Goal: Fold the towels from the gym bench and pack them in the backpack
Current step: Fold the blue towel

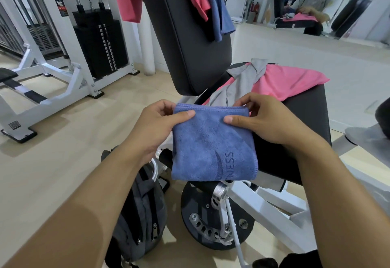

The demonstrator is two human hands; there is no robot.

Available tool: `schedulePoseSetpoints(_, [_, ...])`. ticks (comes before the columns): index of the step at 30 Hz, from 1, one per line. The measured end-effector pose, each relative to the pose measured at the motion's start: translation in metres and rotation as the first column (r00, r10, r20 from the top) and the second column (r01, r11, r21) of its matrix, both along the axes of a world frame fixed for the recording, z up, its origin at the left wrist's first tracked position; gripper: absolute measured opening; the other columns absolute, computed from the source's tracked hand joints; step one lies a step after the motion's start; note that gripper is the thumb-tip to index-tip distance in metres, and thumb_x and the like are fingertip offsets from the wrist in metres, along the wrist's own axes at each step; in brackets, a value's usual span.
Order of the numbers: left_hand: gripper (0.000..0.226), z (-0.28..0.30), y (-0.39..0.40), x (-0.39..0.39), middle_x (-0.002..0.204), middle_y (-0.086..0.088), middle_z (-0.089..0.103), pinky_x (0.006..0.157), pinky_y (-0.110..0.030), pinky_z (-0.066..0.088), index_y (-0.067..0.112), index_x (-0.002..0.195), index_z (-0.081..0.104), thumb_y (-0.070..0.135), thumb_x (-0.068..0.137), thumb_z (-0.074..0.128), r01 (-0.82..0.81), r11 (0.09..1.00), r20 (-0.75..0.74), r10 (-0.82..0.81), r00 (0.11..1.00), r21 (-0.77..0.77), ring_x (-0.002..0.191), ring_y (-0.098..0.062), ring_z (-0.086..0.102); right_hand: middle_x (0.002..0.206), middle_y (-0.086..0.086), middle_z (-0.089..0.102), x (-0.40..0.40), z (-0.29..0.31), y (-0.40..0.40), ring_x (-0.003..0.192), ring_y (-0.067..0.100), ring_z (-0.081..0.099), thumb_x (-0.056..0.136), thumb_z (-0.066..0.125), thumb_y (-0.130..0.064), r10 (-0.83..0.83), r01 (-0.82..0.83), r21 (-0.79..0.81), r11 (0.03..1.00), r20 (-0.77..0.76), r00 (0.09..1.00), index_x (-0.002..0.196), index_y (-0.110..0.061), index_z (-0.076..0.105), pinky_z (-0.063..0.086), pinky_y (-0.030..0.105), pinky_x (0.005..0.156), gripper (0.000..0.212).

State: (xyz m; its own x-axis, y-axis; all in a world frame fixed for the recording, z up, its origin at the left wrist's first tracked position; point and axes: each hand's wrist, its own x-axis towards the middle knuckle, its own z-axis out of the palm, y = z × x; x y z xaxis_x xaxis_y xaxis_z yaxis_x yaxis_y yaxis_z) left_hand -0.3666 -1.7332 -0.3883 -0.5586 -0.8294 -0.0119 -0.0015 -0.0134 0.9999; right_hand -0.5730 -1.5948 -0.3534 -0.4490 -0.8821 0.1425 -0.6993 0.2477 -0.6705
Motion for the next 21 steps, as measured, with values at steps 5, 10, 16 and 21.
schedulePoseSetpoints(5, [0.031,0.015,0.011,0.009,0.086,-0.005,0.073,0.073,-0.027,0.055,0.013,0.095,0.057,0.017,0.076,0.082,0.229,0.961,-0.201,-0.197,0.960,0.155,0.078,-0.016,0.070,0.083,-0.008,0.058,0.001,0.011,0.009,0.067,-0.002,0.054,0.060,0.075,-0.068,0.154,-0.150,-0.084,0.985,0.056,0.986,0.134,-0.039,0.057,0.044,0.011,0.066,0.081])
schedulePoseSetpoints(10, [0.042,0.020,0.021,0.013,0.081,-0.005,0.076,0.063,-0.023,0.056,0.017,0.111,0.059,0.023,0.072,0.075,0.196,0.981,-0.221,-0.193,0.956,-0.006,0.072,-0.015,0.072,0.114,-0.014,0.062,0.012,0.013,0.014,0.102,-0.002,0.058,0.062,0.077,-0.067,0.214,-0.223,-0.123,0.967,-0.084,0.973,0.129,-0.045,0.060,0.040,0.008,0.083,0.072])
schedulePoseSetpoints(16, [0.044,0.019,0.024,0.017,0.088,-0.007,0.078,0.070,-0.027,0.059,0.022,0.119,0.063,0.021,0.076,0.074,0.207,0.977,-0.230,-0.212,0.950,-0.045,0.082,-0.020,0.075,0.107,-0.011,0.066,0.026,0.013,0.009,0.104,0.012,0.061,0.071,0.080,-0.054,0.278,-0.298,-0.215,0.930,-0.121,0.953,0.099,-0.026,0.072,0.048,0.028,0.093,0.041])
schedulePoseSetpoints(21, [0.043,0.020,0.026,0.018,0.087,-0.007,0.078,0.069,-0.025,0.058,0.023,0.119,0.063,0.020,0.078,0.073,0.215,0.975,-0.226,-0.222,0.949,-0.054,0.080,-0.018,0.074,0.108,-0.008,0.070,0.025,0.010,0.007,0.106,0.013,0.063,0.071,0.088,-0.046,0.245,-0.260,-0.185,0.948,-0.104,0.964,0.095,-0.025,0.065,0.049,0.041,0.098,0.039])
